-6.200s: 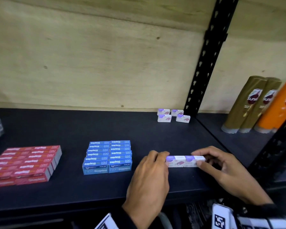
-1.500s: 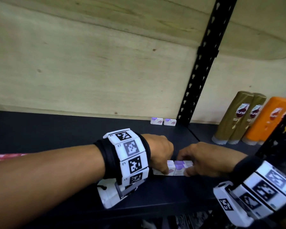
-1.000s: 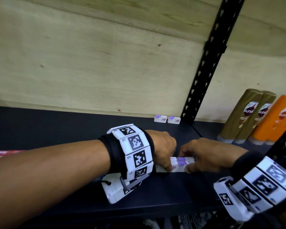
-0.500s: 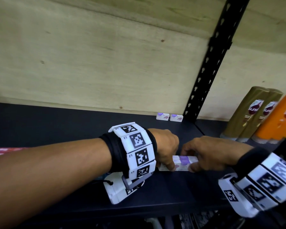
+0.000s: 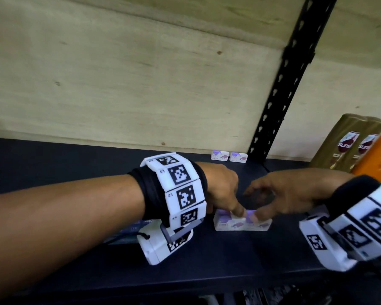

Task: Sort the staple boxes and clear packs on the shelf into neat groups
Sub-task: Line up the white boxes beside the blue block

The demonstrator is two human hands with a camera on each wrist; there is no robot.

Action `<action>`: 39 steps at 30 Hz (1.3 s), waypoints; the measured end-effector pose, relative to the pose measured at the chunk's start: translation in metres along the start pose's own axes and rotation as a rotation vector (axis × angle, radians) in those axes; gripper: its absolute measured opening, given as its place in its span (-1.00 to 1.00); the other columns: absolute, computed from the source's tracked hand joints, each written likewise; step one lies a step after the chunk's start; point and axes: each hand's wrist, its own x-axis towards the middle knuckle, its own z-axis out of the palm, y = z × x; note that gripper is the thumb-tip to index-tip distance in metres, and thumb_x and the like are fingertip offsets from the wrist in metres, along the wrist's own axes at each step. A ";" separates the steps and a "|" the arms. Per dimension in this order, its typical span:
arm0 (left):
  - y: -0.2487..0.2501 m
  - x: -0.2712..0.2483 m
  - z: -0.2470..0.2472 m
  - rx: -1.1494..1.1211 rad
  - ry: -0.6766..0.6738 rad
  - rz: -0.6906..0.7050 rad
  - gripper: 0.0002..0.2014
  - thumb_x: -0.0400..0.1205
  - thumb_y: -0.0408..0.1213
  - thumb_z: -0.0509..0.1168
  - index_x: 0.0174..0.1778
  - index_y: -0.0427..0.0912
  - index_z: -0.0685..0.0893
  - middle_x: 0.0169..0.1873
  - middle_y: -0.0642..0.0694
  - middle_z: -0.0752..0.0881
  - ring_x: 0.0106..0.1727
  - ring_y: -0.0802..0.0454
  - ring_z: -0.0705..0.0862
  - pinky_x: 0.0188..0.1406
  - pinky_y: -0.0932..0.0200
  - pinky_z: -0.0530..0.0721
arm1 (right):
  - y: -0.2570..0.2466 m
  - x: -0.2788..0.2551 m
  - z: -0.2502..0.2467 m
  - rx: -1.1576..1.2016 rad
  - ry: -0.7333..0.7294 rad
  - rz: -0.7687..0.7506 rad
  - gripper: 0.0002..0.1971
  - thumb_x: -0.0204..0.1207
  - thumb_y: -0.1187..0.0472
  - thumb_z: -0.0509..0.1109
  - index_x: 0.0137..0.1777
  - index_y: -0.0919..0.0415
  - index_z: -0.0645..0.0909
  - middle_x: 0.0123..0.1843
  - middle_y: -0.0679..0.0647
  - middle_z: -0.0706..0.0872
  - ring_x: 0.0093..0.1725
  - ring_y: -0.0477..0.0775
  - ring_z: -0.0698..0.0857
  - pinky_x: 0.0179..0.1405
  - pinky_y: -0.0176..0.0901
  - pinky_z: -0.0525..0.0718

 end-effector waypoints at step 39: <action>-0.087 0.169 -0.045 0.304 0.186 -0.130 -0.69 0.63 -0.04 0.35 0.17 -0.15 0.71 0.05 -0.11 0.74 -0.01 -0.12 0.74 -0.32 0.18 0.45 | 0.070 0.189 -0.069 -0.185 0.166 0.202 -0.68 0.63 0.17 0.38 -0.25 -0.07 0.31 0.33 0.21 0.68 -0.01 0.07 0.55 0.25 -0.01 0.67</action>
